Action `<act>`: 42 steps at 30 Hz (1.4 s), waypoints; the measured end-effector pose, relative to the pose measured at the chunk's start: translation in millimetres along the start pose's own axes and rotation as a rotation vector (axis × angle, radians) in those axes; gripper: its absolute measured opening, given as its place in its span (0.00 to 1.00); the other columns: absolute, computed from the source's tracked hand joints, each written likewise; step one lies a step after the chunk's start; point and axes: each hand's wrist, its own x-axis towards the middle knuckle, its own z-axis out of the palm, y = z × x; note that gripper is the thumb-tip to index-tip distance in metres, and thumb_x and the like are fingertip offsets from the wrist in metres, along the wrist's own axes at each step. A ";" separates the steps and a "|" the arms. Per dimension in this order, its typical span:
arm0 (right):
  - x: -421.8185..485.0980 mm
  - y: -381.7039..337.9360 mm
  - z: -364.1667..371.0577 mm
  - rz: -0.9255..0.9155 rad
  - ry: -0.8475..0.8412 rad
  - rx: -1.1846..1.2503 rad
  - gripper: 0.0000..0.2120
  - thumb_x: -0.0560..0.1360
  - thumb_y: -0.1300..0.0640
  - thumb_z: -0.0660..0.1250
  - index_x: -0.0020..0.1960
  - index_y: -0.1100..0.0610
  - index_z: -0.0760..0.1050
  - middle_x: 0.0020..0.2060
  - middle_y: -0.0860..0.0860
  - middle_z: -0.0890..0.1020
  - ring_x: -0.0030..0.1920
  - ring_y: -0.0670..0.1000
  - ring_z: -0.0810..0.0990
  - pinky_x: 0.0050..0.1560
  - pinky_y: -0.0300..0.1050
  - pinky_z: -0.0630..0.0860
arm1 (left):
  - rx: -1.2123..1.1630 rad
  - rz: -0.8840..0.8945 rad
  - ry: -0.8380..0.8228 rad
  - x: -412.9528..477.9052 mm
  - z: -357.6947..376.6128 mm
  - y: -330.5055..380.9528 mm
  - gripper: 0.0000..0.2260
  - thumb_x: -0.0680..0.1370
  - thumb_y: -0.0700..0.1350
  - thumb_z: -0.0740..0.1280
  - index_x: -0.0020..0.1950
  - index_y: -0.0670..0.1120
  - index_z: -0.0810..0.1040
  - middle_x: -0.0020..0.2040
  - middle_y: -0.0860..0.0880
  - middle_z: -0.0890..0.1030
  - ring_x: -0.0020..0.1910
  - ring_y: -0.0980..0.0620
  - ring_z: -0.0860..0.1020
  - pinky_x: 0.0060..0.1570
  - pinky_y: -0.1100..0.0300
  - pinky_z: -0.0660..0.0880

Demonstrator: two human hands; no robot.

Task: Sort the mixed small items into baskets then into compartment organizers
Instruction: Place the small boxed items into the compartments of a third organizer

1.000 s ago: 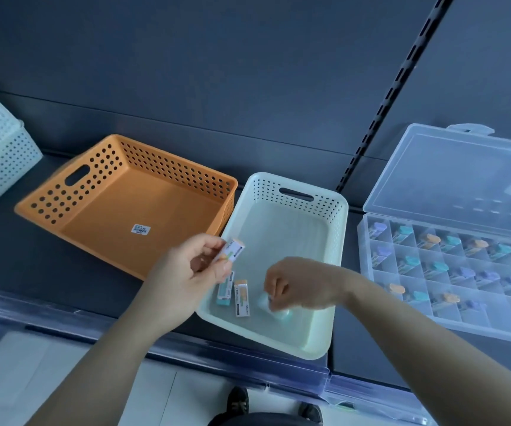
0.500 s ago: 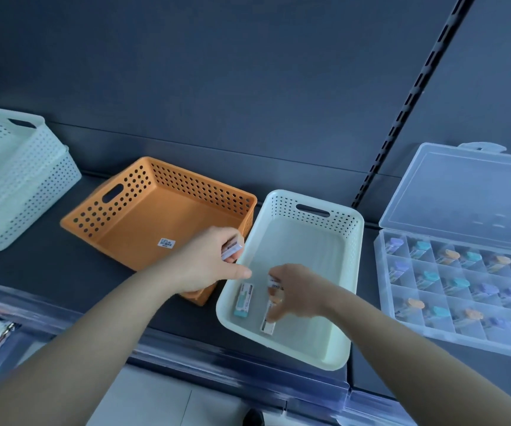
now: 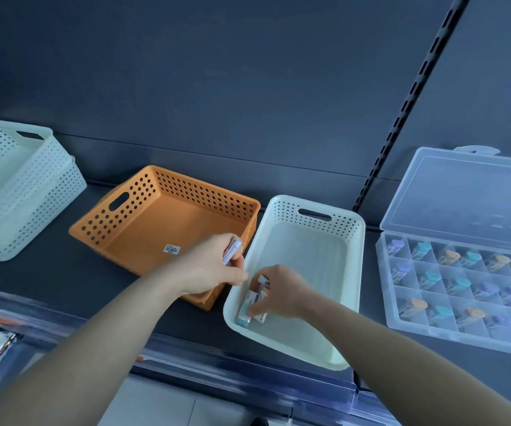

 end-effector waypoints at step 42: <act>-252.9 296.6 -214.1 0.036 0.721 0.815 0.04 0.76 0.62 0.67 0.44 0.62 0.78 0.27 0.46 0.78 0.30 0.48 0.66 0.35 0.42 0.66 | 0.092 0.340 0.212 65.6 286.0 263.4 0.05 0.70 0.52 0.75 0.42 0.55 0.80 0.39 0.57 0.81 0.41 0.56 0.78 0.40 0.58 0.75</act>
